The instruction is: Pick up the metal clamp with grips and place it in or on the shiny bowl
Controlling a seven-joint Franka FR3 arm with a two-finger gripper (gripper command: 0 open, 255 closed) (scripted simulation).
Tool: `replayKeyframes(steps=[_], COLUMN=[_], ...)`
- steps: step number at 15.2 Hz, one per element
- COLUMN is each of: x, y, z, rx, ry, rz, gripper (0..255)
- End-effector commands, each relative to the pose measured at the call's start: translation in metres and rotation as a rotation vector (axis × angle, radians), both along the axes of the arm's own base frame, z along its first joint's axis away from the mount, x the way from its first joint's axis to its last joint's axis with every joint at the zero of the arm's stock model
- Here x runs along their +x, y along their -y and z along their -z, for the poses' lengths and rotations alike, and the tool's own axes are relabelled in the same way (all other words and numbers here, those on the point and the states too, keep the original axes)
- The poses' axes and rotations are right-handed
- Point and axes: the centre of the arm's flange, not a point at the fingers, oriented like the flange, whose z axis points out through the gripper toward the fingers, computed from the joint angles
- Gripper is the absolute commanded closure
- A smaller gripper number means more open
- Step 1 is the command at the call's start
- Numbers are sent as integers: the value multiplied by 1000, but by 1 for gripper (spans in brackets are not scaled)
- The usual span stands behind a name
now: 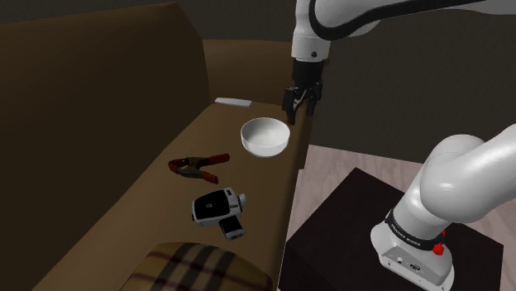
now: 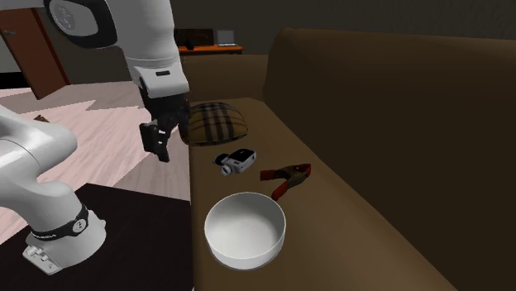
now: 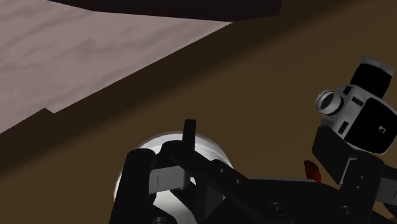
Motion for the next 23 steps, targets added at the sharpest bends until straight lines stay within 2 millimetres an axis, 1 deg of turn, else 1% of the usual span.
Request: replayKeyframes(steps=[1,23], x=[15,190], y=[-18,-213], z=[12,146], rx=[-5,-67], ry=[3,29], rz=[-3,-41], gripper=[0,0])
